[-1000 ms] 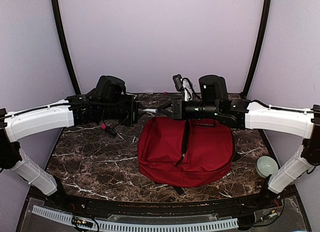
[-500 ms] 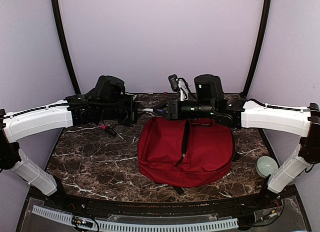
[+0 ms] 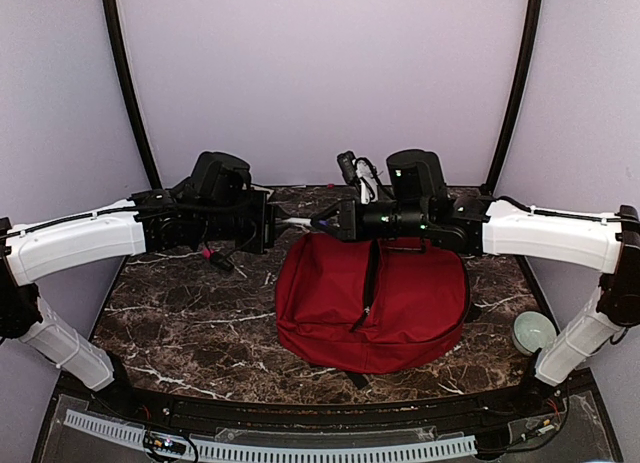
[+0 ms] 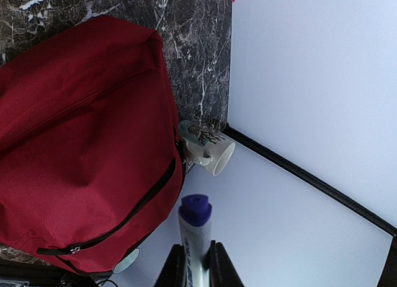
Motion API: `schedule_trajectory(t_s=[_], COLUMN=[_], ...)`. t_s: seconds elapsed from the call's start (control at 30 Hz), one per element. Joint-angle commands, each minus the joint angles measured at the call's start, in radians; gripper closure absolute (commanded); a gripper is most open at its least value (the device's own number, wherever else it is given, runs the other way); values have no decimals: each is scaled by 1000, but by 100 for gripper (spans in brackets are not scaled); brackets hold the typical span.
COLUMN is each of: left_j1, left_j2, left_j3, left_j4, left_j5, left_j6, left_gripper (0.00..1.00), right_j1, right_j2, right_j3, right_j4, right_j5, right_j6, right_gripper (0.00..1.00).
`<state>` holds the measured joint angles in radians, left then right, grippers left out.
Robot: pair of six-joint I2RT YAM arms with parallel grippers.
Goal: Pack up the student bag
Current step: Pass from the left arm to the right, then place the pen in the lower front pocket of the bag.
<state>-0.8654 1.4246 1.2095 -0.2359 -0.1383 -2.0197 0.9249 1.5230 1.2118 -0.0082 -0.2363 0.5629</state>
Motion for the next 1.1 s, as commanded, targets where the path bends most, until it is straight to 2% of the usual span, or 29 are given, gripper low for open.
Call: schedule_trajectory(t_s=[0.0, 0.17, 0.33, 0.43, 0.67, 0.87, 1.07], left_j1=[-4, -6, -7, -7, -7, -7, -8], left_j2=[-36, -37, -47, -56, -90, -128, -219], left_j3=[4, 3, -11, -22, -42, -47, -126], left_j4=[-7, -14, -27, -29, -64, -161, -159], left_j5=[-20, -21, -21, -20, -35, -43, -88], left_j6=[7, 10, 3, 2, 11, 26, 112], left_gripper=[100, 100, 99, 93, 66, 38, 22], right_j1=[9, 10, 9, 9, 6, -1, -23], right_j2=[12, 16, 16, 14, 1, -12, -96], right_j3=[30, 38, 43, 46, 46, 47, -19], right_j4=[12, -3, -13, -18, -15, -18, -72], right_j5=[-17, 0, 12, 22, 48, 58, 102], right_j6=[-9, -12, -13, -13, -23, -23, -67], right_gripper=[91, 100, 100, 100, 100, 100, 100])
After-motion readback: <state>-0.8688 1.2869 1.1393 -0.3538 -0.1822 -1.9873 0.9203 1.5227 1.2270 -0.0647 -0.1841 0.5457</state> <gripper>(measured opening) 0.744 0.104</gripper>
